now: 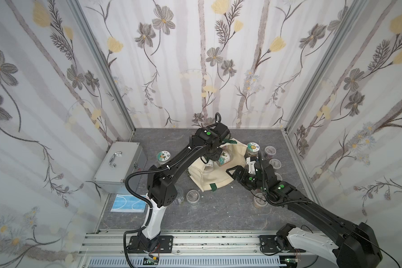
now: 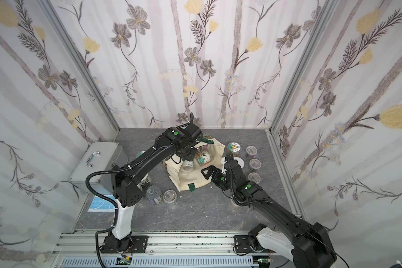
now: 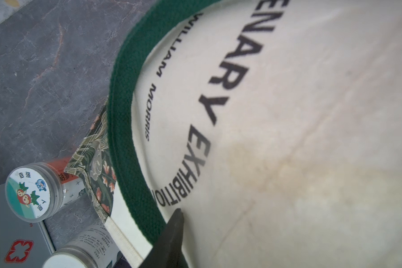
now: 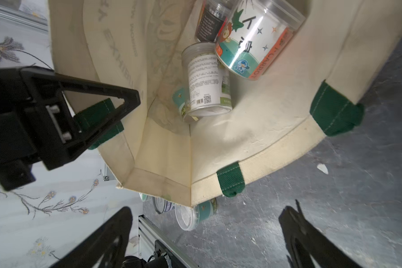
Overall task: Take out the seed jars from the canvas bag
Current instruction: Adjust the canvas bag at the center of the board.
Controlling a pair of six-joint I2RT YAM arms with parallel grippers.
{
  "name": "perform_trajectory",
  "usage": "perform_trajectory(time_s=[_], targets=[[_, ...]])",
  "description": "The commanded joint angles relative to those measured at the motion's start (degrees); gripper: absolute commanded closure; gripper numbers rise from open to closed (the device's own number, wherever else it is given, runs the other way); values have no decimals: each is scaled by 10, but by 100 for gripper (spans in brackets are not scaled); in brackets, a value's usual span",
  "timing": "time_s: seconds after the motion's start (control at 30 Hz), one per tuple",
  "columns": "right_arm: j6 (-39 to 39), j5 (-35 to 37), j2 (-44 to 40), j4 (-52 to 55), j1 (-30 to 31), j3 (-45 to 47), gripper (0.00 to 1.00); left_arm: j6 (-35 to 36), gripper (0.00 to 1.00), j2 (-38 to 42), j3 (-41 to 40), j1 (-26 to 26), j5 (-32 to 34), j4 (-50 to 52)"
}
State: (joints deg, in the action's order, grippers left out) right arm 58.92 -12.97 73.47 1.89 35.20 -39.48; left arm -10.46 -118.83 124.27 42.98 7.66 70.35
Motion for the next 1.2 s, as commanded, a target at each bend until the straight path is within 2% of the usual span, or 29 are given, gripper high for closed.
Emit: perform_trajectory(time_s=[0.0,0.13,0.4,0.7,0.93,1.17], targets=[[21,2,61,-142,9,-26,0,-8,75,-1,13,-9,-20,16],[29,-8,162,-176,21,-85,0,-14,87,0,18,-23,-45,13],[19,0,313,-207,23,-157,0,-15,97,4,23,-49,-82,13],[-30,15,449,-167,31,-275,0,-18,100,-17,56,-97,-190,18],[-39,38,534,-86,34,-357,0,-16,100,-25,60,-103,-209,26],[-43,8,590,-70,34,-407,0,-21,100,-28,71,-111,-237,24]])
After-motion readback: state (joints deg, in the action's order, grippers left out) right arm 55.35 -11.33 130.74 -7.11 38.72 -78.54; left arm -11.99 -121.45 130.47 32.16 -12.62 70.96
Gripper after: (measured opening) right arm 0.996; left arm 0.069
